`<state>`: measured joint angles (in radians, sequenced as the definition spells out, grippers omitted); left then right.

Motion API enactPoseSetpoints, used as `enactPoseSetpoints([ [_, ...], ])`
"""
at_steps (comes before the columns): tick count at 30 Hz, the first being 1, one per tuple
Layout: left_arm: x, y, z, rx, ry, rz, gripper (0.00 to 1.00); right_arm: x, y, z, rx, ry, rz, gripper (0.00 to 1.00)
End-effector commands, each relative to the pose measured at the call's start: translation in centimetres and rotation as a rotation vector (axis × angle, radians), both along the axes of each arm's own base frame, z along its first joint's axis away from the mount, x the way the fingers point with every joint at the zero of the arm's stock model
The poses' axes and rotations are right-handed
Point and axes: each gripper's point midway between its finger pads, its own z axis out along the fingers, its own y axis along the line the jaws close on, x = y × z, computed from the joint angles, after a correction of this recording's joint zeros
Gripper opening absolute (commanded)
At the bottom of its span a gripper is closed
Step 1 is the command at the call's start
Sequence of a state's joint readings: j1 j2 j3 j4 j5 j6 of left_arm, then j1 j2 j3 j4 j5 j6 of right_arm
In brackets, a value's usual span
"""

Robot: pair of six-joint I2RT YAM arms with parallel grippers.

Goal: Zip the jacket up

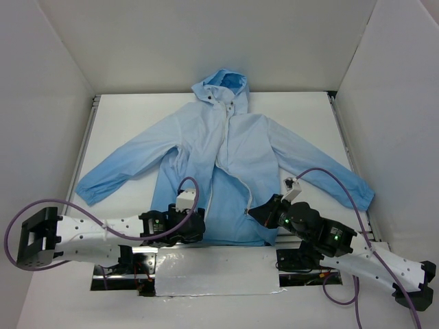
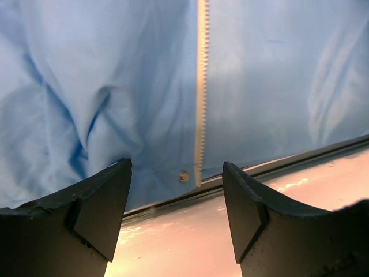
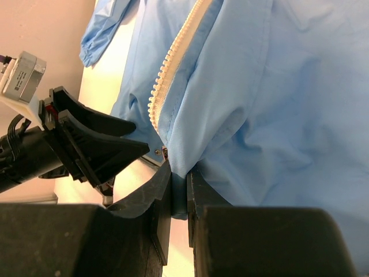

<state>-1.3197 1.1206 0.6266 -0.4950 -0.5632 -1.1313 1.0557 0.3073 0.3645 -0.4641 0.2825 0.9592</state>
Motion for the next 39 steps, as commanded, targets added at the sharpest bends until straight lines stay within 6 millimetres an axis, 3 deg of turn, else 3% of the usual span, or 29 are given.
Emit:
enactPoseSetpoints([
  [1, 0.7, 1.1, 1.0, 0.047, -0.033, 0.038, 0.77, 0.4, 0.6, 0.9, 0.033, -0.032, 0.006, 0.0],
  [22, -0.8, -0.4, -6.2, 0.124, 0.085, -0.025, 0.6, 0.5, 0.9, 1.4, 0.019, -0.038, 0.015, 0.0],
  [26, -0.9, -0.4, -6.5, 0.128, 0.094, -0.025, 0.39, 0.5, 1.0, 1.4, 0.018, -0.04, 0.017, 0.0],
  [34, -0.5, -0.5, -5.3, 0.095, 0.069, -0.017, 0.1, 0.5, 1.1, 1.2, 0.018, -0.034, 0.02, 0.0],
  [37, -0.2, -0.9, -4.2, 0.068, 0.045, -0.024, 0.0, 0.4, 1.0, 1.1, 0.015, -0.033, 0.02, 0.0],
  [39, 0.2, -1.3, -3.0, 0.032, 0.019, -0.03, 0.0, 0.4, 1.1, 1.0, 0.013, -0.036, 0.025, 0.0],
])
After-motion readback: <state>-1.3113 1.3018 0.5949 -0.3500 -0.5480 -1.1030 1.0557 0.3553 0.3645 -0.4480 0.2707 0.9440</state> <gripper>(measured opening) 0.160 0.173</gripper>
